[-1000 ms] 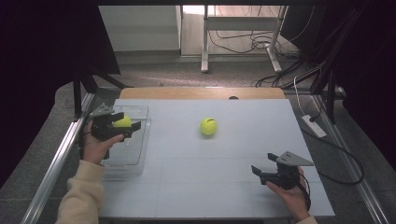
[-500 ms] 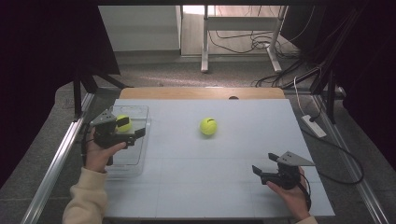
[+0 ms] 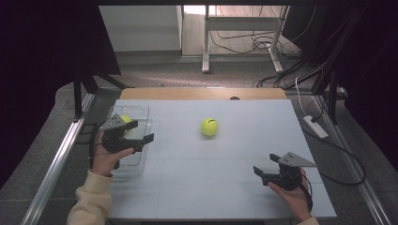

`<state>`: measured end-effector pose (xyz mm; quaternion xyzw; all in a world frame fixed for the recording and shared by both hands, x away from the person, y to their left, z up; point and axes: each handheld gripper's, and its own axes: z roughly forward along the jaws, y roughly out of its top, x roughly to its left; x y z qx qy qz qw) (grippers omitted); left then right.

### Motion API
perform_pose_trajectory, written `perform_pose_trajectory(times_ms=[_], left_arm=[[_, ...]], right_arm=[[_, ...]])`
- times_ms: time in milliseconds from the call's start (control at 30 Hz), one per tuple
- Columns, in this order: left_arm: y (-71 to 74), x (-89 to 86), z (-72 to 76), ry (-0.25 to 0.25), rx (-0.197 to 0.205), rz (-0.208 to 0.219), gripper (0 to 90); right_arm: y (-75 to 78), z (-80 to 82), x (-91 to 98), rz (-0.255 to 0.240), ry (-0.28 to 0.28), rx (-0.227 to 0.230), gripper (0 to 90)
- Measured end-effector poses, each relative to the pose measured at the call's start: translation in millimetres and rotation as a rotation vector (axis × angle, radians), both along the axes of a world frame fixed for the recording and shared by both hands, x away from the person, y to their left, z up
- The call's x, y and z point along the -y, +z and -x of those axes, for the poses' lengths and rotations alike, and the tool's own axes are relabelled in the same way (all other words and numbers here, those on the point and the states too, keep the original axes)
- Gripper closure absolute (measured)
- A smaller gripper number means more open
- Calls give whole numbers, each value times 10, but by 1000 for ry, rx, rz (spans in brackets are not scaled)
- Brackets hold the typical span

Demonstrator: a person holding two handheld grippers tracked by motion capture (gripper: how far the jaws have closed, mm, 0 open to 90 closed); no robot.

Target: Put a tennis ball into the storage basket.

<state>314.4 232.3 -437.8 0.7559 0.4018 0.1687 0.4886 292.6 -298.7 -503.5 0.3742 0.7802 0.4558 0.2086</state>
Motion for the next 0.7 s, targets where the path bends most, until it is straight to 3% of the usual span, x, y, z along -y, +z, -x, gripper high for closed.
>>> perform_pose_trajectory(times_ms=[700], left_arm=[[-45,317,-51,-68,-1,-36,125]], right_arm=[[-1,14,-21,5,5,-1,146]])
